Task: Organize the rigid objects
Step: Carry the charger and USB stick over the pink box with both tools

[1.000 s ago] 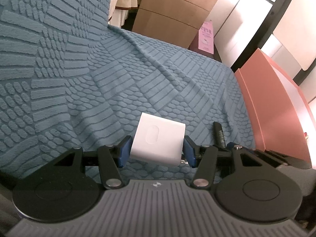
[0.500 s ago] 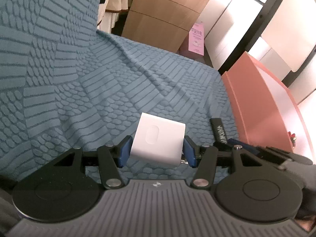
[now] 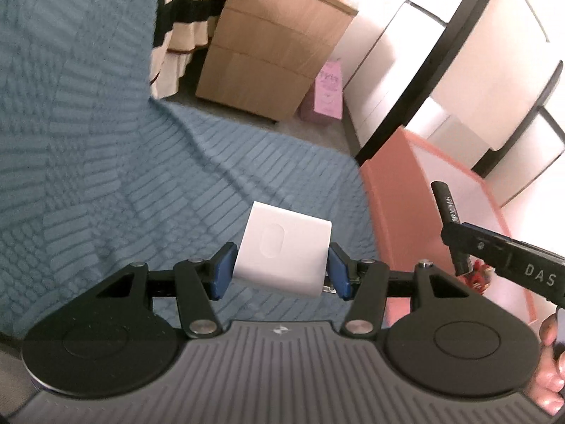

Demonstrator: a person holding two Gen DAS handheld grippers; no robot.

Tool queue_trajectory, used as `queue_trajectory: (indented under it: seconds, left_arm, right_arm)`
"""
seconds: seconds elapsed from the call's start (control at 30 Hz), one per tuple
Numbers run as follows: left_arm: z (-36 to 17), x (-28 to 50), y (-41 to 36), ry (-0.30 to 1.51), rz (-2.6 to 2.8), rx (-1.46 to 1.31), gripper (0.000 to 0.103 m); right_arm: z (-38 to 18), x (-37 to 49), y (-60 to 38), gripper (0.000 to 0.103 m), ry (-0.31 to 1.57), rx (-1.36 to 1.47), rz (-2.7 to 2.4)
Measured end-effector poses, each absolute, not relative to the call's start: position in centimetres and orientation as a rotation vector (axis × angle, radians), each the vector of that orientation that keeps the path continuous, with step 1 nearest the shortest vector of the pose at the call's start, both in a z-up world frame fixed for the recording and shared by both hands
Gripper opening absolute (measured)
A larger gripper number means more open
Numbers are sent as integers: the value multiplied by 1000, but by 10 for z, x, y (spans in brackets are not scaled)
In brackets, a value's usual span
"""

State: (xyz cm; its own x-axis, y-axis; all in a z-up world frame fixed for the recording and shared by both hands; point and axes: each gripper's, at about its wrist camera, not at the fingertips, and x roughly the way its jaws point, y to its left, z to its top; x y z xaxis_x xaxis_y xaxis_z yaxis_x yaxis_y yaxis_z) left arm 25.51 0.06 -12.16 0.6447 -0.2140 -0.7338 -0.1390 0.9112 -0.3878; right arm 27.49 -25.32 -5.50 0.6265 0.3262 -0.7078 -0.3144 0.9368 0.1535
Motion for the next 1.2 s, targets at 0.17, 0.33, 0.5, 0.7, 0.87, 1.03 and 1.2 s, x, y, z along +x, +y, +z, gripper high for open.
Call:
queue_trajectory:
  seconds: [0.17,0.33,0.5,0.7,0.87,1.03,1.2]
  left_arm:
    - [-91,265,-15,839,-94,-433,61]
    - [-59,276,-39,793,-137,-412,61]
    - [-34,287,-71,757,-187,-412,61]
    - [-18,298,-121,751,-258,-373,61]
    - [-26,309,-158,782,-303,-350,61]
    - [-52,315,-190,833,-345,-320,61]
    - [-78,319,-217,890,-375,-299,61]
  right_arm:
    - [-29,278,-266,26,768,12,358]
    - [-1,279,-282,26,714,16,340]
    - [19,280,-302,26,664,15,305]
    - [25,279,-339,26,638,31,244]
    - [10,277,-374,26,657,56,173]
    - [-14,273,-407,26,702,67,109]
    - [-45,273,-430,26,771,110,55]
